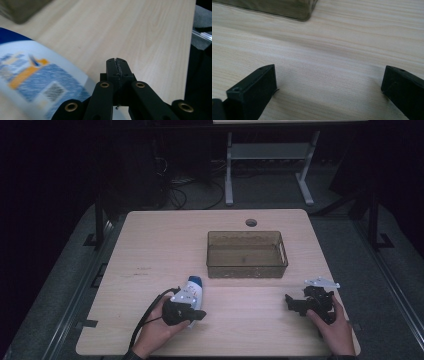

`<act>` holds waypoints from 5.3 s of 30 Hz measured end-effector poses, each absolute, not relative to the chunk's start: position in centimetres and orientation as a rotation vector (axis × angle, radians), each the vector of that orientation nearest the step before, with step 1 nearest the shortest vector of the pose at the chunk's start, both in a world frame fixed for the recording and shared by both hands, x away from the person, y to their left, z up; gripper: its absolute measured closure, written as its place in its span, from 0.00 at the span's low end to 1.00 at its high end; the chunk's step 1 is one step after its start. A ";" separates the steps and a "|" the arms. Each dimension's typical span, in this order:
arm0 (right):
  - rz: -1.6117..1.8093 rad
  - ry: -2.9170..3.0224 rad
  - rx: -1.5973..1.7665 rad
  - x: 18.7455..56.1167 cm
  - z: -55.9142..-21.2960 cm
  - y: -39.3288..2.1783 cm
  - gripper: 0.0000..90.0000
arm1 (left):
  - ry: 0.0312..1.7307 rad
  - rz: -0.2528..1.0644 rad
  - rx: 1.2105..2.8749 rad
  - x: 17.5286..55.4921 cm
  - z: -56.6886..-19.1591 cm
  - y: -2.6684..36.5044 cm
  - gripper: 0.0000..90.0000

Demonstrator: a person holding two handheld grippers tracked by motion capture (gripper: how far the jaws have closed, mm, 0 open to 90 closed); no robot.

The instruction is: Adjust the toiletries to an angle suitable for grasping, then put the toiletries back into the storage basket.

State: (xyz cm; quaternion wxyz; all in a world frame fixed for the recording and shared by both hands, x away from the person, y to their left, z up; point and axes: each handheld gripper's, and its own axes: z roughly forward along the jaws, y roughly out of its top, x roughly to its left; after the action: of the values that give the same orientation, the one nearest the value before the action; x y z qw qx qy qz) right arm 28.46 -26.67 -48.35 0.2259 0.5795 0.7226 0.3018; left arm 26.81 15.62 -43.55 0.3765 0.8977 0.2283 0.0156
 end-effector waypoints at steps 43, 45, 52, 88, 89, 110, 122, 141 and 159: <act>0.831 1.992 1.598 28.5 -48.4 -26.7 0.00 | 0.868 0.220 2.249 37.6 -45.3 19.8 1.00; 0.831 1.992 1.598 28.5 -48.3 -26.7 0.00 | 0.864 0.222 2.249 37.5 -45.4 19.7 1.00; 0.832 1.990 1.598 28.5 -48.4 -26.7 0.00 | 0.833 0.194 2.248 37.1 -45.3 19.0 1.00; 0.831 1.991 1.598 28.5 -48.4 -26.7 0.00 | 0.620 0.091 2.308 34.5 -44.9 13.7 1.00; 0.832 1.991 1.597 28.5 -48.4 -26.7 0.00 | 0.612 0.076 2.305 34.3 -45.0 13.3 1.00; 0.832 1.991 1.597 28.5 -48.4 -26.7 0.00 | 0.520 0.027 2.346 32.8 -45.2 10.8 1.00; 0.832 1.991 1.597 28.5 -48.4 -26.7 0.00 | 0.608 0.067 2.316 33.2 -43.7 12.5 0.83; 0.830 1.993 1.597 28.5 -48.4 -26.7 0.00 | 0.586 0.048 2.386 31.7 -41.2 11.0 0.48; 0.832 1.991 1.597 28.5 -48.4 -26.7 0.00 | 0.487 0.031 2.541 30.5 -42.6 7.3 0.34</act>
State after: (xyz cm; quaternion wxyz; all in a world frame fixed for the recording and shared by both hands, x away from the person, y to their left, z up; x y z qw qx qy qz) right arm 28.50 -26.67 -48.36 0.2264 0.5795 0.7224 0.3018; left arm 30.48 7.31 -42.60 0.2734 0.9446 0.1811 0.0114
